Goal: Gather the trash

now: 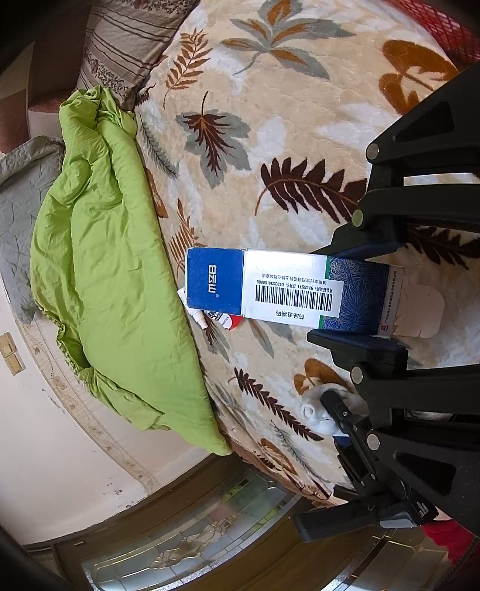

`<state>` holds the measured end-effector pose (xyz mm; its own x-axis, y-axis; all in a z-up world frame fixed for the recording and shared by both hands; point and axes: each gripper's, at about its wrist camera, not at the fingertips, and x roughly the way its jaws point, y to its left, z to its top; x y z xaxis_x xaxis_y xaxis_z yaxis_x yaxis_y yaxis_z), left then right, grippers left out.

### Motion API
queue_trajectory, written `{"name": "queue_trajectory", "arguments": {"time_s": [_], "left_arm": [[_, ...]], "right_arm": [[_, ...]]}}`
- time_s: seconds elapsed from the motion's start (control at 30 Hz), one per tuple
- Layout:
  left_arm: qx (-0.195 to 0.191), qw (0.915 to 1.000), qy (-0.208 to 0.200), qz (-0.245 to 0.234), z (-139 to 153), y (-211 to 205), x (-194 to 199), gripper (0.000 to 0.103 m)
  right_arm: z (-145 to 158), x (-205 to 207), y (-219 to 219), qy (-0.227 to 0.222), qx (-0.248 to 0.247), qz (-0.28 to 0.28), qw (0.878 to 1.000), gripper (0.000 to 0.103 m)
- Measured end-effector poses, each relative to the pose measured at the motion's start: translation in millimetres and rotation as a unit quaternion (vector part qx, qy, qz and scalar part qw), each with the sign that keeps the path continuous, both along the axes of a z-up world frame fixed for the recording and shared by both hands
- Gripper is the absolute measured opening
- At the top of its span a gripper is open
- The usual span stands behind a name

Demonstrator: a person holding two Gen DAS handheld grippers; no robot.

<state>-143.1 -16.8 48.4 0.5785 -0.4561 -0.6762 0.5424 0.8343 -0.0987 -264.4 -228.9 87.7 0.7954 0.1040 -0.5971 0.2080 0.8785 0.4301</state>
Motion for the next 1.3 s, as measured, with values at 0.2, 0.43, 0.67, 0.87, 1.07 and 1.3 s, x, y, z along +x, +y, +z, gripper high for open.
{"name": "queue_trajectory", "arguments": {"time_s": [0.2, 0.43, 0.67, 0.87, 1.07, 1.3], "left_arm": [[0.0, 1.0, 0.0, 0.0, 0.3, -0.1, -0.3, 0.028], [0.003, 1.0, 0.001, 0.0, -1.3, 0.3, 1.5, 0.028], [0.005, 1.0, 0.002, 0.001, -3.1, -0.6, 2.1, 0.028], [0.004, 1.0, 0.001, 0.001, -2.8, -0.7, 1.5, 0.028], [0.006, 1.0, 0.001, 0.0, -3.4, -1.0, 1.7, 0.028], [0.006, 1.0, 0.001, 0.0, -3.3, -1.6, 0.9, 0.028]], "right_arm": [[-3.8, 5.2, -1.2, 0.003, 0.004, 0.001, 1.0, 0.038], [-6.3, 11.0, 0.9, 0.006, 0.002, 0.007, 1.0, 0.038], [-6.2, 11.0, 0.8, 0.006, 0.004, 0.005, 1.0, 0.038], [-6.1, 10.4, 0.6, 0.006, 0.003, 0.004, 1.0, 0.038], [-6.1, 10.0, 0.3, 0.006, 0.003, 0.004, 1.0, 0.038], [-6.2, 10.1, 0.2, 0.006, 0.002, 0.004, 1.0, 0.038]]}}
